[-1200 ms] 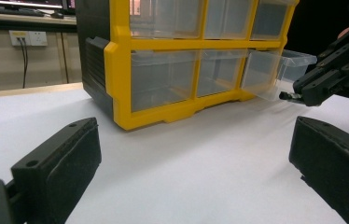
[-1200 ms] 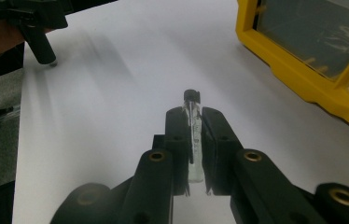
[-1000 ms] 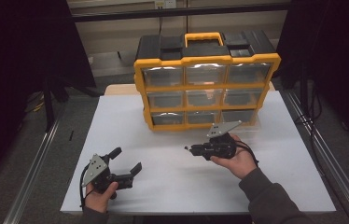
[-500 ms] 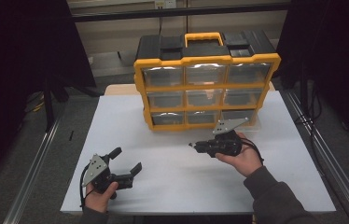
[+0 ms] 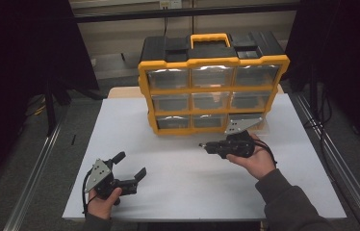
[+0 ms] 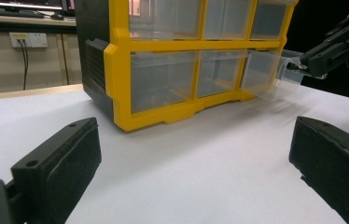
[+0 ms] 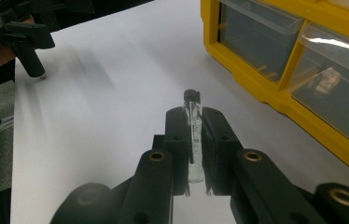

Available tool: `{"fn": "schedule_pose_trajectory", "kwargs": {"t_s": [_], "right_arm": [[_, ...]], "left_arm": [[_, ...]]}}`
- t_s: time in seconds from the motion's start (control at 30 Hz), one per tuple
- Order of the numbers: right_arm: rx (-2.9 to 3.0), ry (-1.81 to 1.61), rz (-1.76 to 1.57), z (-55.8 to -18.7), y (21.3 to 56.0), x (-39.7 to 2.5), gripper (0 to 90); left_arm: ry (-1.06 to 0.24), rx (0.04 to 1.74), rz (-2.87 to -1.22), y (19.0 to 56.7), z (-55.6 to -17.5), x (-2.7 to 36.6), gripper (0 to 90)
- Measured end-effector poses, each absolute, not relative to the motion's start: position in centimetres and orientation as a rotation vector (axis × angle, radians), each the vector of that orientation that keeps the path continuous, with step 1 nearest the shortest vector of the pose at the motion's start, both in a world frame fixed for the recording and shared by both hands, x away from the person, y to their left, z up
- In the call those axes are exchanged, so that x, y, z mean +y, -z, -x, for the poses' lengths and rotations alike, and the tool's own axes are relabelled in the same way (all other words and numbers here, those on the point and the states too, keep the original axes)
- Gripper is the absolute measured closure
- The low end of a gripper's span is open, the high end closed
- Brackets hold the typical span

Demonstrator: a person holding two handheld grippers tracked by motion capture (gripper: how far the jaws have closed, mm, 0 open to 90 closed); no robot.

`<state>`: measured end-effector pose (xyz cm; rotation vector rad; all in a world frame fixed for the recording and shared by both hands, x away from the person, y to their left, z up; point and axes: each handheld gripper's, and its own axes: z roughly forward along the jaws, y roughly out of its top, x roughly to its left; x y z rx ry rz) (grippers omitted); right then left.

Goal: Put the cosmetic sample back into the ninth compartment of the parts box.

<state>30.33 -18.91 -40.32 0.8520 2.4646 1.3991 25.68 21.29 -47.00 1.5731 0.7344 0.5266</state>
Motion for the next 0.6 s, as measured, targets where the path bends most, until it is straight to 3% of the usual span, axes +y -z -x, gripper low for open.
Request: {"fn": "schedule_pose_trajectory", "kwargs": {"t_s": [0.6], "right_arm": [[2.445, -1.401, -0.874, -30.5, 39.3, -20.2, 82.3]], "left_arm": [[-0.531, 0.734, -1.575, 47.0, -25.7, 21.2, 2.3]]}}
